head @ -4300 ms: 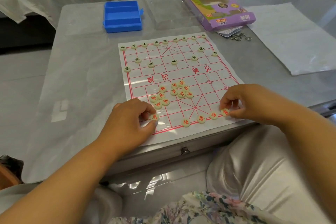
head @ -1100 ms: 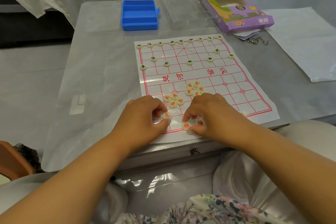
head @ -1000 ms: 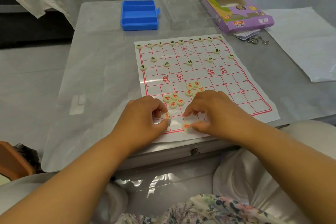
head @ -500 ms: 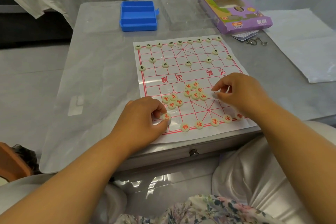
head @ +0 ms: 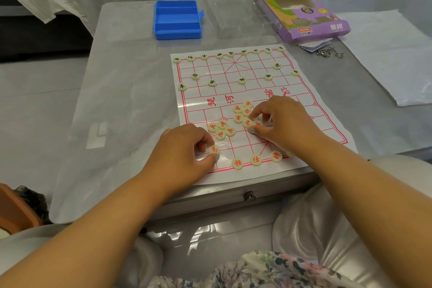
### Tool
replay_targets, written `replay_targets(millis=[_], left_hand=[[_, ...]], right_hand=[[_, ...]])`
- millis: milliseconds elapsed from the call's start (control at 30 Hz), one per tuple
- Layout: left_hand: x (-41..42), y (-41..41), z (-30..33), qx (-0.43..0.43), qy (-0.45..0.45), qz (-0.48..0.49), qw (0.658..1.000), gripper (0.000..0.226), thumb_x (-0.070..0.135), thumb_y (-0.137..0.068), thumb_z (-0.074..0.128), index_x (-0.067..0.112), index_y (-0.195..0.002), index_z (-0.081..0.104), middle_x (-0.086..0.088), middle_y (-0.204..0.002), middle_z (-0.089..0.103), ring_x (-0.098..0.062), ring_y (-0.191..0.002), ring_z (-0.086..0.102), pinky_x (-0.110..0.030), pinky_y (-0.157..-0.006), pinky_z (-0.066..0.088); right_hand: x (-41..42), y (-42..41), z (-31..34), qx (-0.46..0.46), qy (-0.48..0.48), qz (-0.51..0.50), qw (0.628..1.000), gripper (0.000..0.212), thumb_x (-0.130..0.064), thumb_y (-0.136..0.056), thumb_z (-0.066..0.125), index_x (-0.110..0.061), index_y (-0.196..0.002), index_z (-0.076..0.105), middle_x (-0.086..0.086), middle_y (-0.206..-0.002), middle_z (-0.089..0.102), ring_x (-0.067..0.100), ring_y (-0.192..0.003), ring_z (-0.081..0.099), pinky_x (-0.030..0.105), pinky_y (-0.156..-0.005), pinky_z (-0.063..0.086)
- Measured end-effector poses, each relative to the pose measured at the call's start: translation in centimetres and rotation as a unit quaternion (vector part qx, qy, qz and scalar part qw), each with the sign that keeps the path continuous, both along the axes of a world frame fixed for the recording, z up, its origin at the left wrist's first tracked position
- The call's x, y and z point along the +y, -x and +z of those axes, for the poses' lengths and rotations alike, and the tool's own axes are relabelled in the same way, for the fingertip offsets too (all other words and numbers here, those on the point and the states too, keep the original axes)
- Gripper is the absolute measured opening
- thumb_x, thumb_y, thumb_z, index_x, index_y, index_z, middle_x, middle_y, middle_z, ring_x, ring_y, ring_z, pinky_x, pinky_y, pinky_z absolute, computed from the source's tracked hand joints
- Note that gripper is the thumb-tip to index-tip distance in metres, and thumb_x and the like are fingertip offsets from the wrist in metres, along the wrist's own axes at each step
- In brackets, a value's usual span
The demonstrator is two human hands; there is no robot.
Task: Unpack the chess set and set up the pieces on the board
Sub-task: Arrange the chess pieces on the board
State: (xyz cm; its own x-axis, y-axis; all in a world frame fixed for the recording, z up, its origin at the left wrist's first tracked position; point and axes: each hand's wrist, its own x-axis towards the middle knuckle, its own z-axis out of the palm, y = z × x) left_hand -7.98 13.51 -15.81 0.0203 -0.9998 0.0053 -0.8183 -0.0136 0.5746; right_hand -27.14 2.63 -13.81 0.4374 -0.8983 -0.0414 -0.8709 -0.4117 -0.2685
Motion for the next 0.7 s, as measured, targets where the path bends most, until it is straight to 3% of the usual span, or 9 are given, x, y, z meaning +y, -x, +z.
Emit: replay_targets(millis=[300, 433, 500, 700], left_hand=[[0.0, 0.0, 0.0, -0.001, 0.001, 0.000, 1.000, 0.017, 0.040, -0.081, 0.069, 0.033, -0.093, 0.060, 0.021, -0.082, 0.053, -0.004, -0.073, 0.053, -0.011, -0.065, 0.035], [0.1, 0.0, 0.1, 0.002, 0.002, -0.002, 1.000, 0.017, 0.041, -0.081, 0.069, 0.033, -0.094, 0.060, 0.022, -0.082, 0.052, -0.003, -0.073, 0.053, -0.011, -0.066, 0.035], [0.2, 0.0, 0.0, 0.002, 0.002, -0.002, 1.000, 0.018, 0.041, -0.081, 0.069, 0.032, -0.094, 0.060, 0.022, -0.082, 0.052, -0.003, -0.074, 0.053, -0.012, -0.067, 0.036], [0.1, 0.2, 0.0, -0.003, 0.003, 0.000, 1.000, 0.019, 0.041, -0.081, 0.069, 0.031, -0.095, 0.060, 0.021, -0.083, 0.052, -0.004, -0.074, 0.053, -0.010, -0.065, 0.035]], right_hand=[[-0.3, -0.1, -0.1, -0.016, 0.032, 0.008, 0.999, 0.031, -0.045, -0.083, 0.064, -0.029, -0.109, 0.067, -0.008, -0.094, 0.057, 0.010, -0.087, 0.048, 0.034, -0.087, 0.045], [-1.5, 3.6, 3.4, -0.063, 0.051, -0.014, 0.997, 0.020, -0.039, -0.082, 0.067, -0.031, -0.100, 0.066, -0.011, -0.083, 0.052, 0.007, -0.073, 0.047, 0.020, -0.064, 0.039], [-1.8, 6.1, 4.7, -0.056, 0.021, -0.022, 0.998, 0.016, -0.037, -0.080, 0.069, -0.032, -0.094, 0.063, -0.013, -0.081, 0.050, 0.008, -0.071, 0.047, 0.019, -0.058, 0.035], [-0.7, 10.3, 4.0, -0.024, -0.077, -0.018, 0.997, 0.017, -0.031, -0.077, 0.073, -0.031, -0.091, 0.064, -0.010, -0.086, 0.057, 0.014, -0.078, 0.054, 0.020, -0.063, 0.045]])
